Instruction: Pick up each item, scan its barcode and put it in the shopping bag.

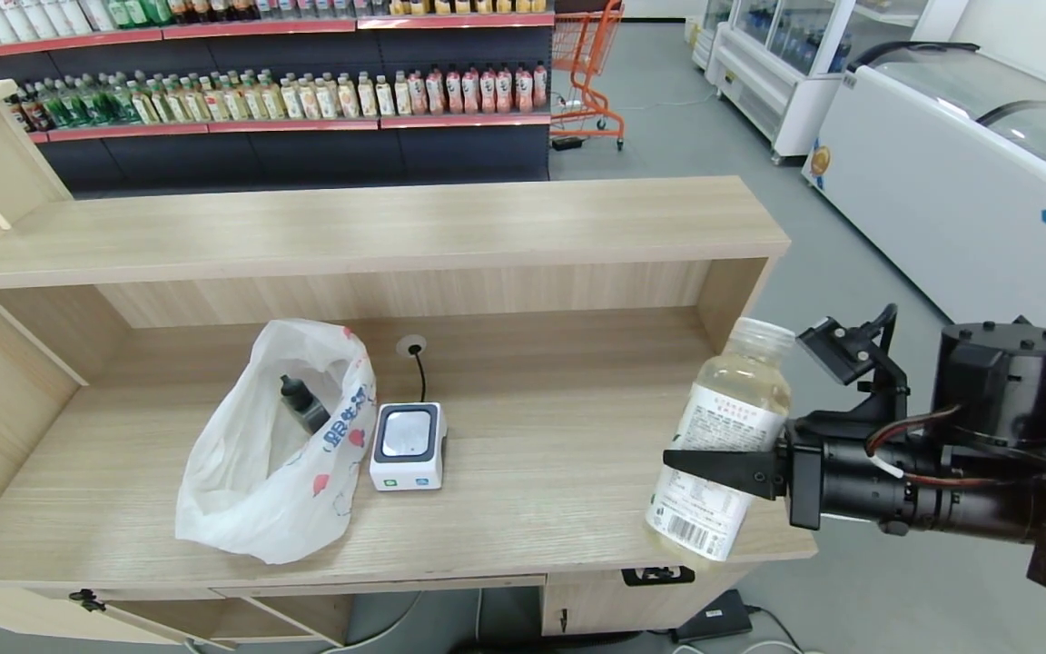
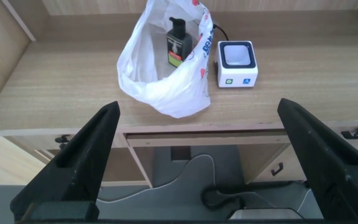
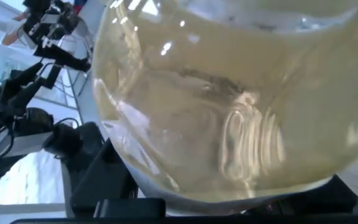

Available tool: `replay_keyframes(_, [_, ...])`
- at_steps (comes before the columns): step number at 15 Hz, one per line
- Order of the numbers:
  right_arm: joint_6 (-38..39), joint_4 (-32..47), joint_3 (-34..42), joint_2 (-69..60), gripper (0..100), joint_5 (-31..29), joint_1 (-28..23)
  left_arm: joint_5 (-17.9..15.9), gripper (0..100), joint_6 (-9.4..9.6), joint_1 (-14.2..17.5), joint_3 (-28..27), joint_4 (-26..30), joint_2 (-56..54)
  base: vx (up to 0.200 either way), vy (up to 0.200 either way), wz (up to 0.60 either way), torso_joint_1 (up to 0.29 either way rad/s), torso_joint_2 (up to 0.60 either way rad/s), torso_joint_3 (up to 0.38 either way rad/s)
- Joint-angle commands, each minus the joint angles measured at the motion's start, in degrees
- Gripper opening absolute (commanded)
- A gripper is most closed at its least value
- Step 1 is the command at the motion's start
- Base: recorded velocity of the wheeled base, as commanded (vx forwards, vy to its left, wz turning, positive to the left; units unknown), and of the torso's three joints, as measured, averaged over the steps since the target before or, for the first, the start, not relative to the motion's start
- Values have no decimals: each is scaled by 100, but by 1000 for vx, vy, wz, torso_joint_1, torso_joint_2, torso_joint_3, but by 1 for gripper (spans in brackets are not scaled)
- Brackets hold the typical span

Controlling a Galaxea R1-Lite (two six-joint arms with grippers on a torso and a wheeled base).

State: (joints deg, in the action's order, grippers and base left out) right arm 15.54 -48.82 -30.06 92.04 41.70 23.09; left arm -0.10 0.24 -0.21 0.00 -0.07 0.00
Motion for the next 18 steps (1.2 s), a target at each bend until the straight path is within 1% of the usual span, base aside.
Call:
replay_keyframes(1, [1,242,35,-257,0,198,99,1,100,2,3,0,-1,9,0,0,0,0,0,0])
replay_keyframes(3, [-7,831,44,-617,0,374,363,1,100,2,3,0,-1,0,0,0,0,0,0,0])
replay_keyframes(6, [10,989,53,-951,0,382,723,1,100,2,3,0,-1,9,0,0,0,0,0,0])
replay_keyframes(8, [1,1367,53,-1074,0,382,776,1,100,2,3,0,-1,0,0,0,0,0,0,0])
replay_keyframes(12, [10,2228,167,-1267,0,365,723,1,100,2,3,0,-1,0,0,0,0,0,0,0])
replay_keyframes(14, [10,2615,79,-1408,0,391,820,1,100,2,3,0,-1,9,0,0,0,0,0,0])
replay_keyframes(15, [28,2667,18,-1399,0,391,908,1,100,2,3,0,-1,0,0,0,0,0,0,0])
replay_keyframes(18, [133,2650,-61,-1364,0,391,925,1,100,2,3,0,-1,0,0,0,0,0,0,0])
